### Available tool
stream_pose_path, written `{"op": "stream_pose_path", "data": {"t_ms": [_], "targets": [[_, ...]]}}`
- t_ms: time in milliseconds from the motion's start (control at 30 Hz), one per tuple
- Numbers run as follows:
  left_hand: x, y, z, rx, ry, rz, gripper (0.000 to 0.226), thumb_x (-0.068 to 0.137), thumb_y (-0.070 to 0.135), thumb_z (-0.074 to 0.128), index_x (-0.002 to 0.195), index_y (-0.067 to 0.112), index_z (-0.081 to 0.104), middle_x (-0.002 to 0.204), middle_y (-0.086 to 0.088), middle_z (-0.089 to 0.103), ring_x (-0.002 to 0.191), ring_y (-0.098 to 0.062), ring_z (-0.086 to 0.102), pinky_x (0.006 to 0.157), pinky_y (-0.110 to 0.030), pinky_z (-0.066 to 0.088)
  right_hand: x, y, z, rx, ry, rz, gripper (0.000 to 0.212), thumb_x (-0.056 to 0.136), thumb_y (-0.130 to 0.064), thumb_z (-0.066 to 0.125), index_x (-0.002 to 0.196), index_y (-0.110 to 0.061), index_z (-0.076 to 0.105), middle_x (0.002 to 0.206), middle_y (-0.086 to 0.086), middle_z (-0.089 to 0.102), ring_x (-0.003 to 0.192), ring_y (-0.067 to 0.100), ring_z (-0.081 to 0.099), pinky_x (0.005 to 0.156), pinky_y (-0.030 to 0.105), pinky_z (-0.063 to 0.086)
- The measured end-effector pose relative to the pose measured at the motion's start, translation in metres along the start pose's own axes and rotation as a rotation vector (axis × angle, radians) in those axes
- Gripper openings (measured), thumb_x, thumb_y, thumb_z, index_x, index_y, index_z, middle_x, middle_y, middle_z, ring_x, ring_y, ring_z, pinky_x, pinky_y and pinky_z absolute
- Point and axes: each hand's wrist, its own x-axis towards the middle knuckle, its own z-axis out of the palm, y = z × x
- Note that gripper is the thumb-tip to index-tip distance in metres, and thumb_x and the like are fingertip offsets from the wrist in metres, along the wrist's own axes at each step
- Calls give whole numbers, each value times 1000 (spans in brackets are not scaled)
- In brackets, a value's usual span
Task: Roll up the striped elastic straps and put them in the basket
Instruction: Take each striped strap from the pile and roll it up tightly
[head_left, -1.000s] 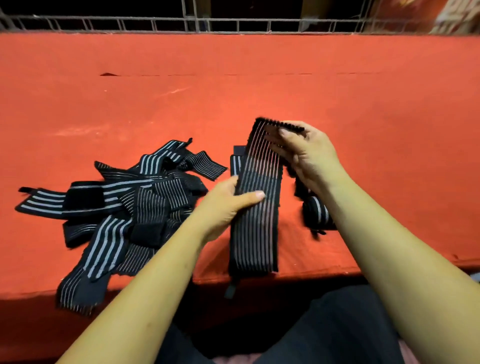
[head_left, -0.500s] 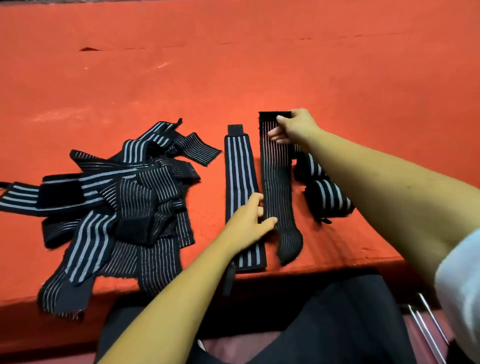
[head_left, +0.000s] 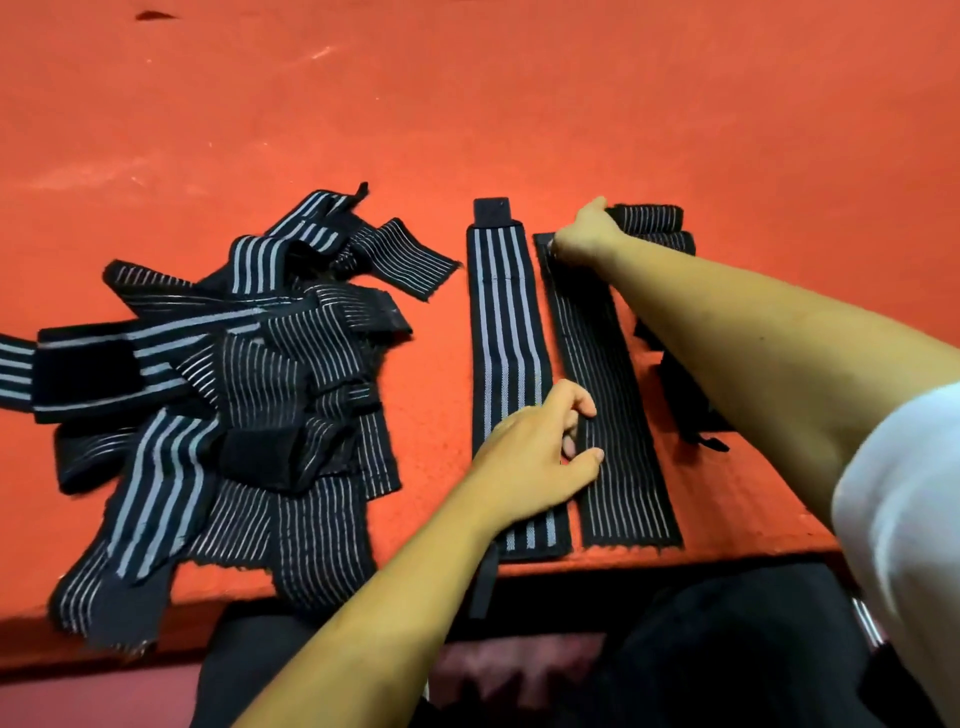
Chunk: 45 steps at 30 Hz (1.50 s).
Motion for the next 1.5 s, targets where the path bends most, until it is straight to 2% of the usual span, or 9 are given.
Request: {"op": "stream_pose_path", "data": {"t_ms": [67, 200, 367, 533, 733, 900, 1133, 1300, 1500], "targets": [[-2, 2, 2, 24, 15, 6, 32, 88, 33, 63, 111, 32, 41, 78, 7, 57, 74, -3, 53, 68, -27, 39, -15, 1, -1, -172, -46, -102, 67, 92, -13, 57, 147, 2, 24, 121, 23, 52, 121, 38, 54, 89, 37, 45], [-1, -4, 2, -16, 96, 75, 18, 85, 26, 62, 101, 28, 55, 83, 13, 54, 83, -4, 49, 75, -26, 40, -44, 17, 6, -473, -187, -261, 41, 92, -13, 54, 132, -2, 51, 130, 19, 58, 120, 35, 56, 96, 36, 47], [-7, -3, 9, 108, 270, 148, 16, 83, 29, 53, 89, 22, 66, 72, 13, 56, 78, -10, 46, 78, -27, 35, -85, 42, 14, -714, -356, -403, 44, 101, -22, 47, 140, -1, 42, 141, 19, 41, 133, 35, 42, 113, 43, 33], [-26, 10, 1, 22, 326, 110, 11, 84, 18, 59, 90, 20, 69, 73, 6, 63, 75, -11, 56, 76, -27, 42, -138, 62, 15, -611, -251, -443, 30, 97, -14, 47, 121, 2, 52, 127, 20, 46, 122, 36, 47, 105, 48, 38], [-69, -19, -43, 70, 468, -5, 11, 85, 17, 59, 89, 22, 67, 73, 6, 60, 72, -13, 54, 71, -34, 44, -211, 109, 38, -571, 62, -637, 39, 95, -13, 41, 131, 1, 49, 140, 20, 47, 131, 35, 42, 114, 43, 30], [-110, -52, -84, 333, 642, -49, 14, 83, 26, 61, 93, 19, 68, 102, 3, 51, 101, -22, 46, 95, -41, 38, -225, 89, 38, -425, 175, -594, 43, 83, -13, 47, 123, 1, 53, 115, 18, 52, 111, 37, 49, 101, 47, 41], [-130, -98, -116, 538, 628, -525, 87, 81, 53, 72, 145, 5, 39, 151, -19, 32, 142, -38, 26, 114, -56, 17, -252, 13, 97, -317, -209, -683, 50, 91, -20, 62, 136, -8, 46, 133, 12, 45, 119, 29, 51, 104, 42, 41], [-137, -117, -109, 511, 602, -489, 73, 90, 51, 61, 147, 10, 41, 156, -13, 32, 142, -36, 29, 118, -52, 17, -262, -16, 142, -238, -228, -515, 50, 83, -33, 76, 121, -7, 57, 118, 16, 54, 115, 33, 51, 103, 41, 42], [-136, -120, -107, 509, 652, -436, 62, 94, 49, 55, 144, 14, 43, 151, -10, 37, 139, -32, 33, 118, -50, 18, -261, -24, 143, -61, -181, -341, 39, 85, -10, 73, 118, -3, 54, 119, 13, 61, 115, 30, 55, 93, 32, 43]]}}
